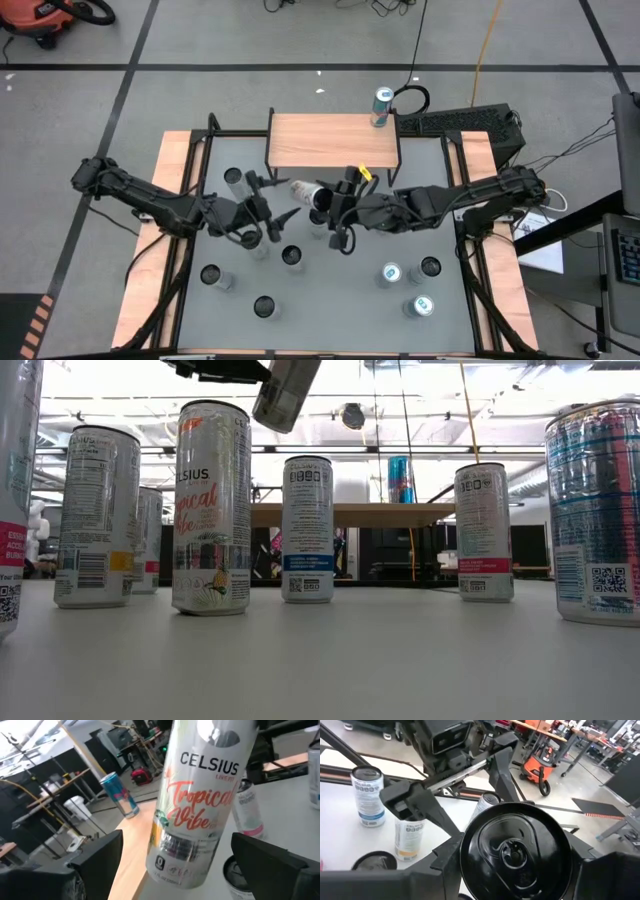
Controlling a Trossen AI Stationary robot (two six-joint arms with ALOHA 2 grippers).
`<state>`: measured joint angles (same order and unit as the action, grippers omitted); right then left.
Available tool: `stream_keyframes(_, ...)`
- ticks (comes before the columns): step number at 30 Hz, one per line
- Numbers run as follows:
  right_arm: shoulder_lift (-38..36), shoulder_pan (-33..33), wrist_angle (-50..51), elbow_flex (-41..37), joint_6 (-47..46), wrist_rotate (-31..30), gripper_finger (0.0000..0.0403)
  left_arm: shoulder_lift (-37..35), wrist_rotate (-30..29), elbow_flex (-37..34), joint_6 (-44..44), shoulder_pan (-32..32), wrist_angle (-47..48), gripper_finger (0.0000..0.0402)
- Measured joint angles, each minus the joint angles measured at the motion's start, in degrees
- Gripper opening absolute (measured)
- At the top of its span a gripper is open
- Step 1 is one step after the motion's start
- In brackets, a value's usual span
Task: Place canned beverage on shelf
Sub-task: Put the right white yellow soda can on the shelf
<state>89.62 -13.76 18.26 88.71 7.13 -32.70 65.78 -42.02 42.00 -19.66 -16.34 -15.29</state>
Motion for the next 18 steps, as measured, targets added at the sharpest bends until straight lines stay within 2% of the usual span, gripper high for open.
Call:
stream_keyframes(4,-0.23,-0.17,1.25,0.00,1.68,1.80,0.0186,0.00,4.28,0.00,1.54,-0.07,-0.71,0.0366)
stream_keyframes(11,-1.97,0.18,2.37,0.00,10.18,16.25,0.0186,0.02,12.72,0.00,3.83,0.19,-0.99,0.0366)
stream_keyframes(14,-2.90,0.59,3.59,0.17,12.67,19.66,0.0185,0.02,16.57,0.00,5.36,0.28,-1.61,0.0366)
stream_keyframes(18,-3.57,0.91,8.59,2.46,14.98,22.32,0.0185,0.20,16.94,-0.07,6.33,0.06,-4.38,0.0366)
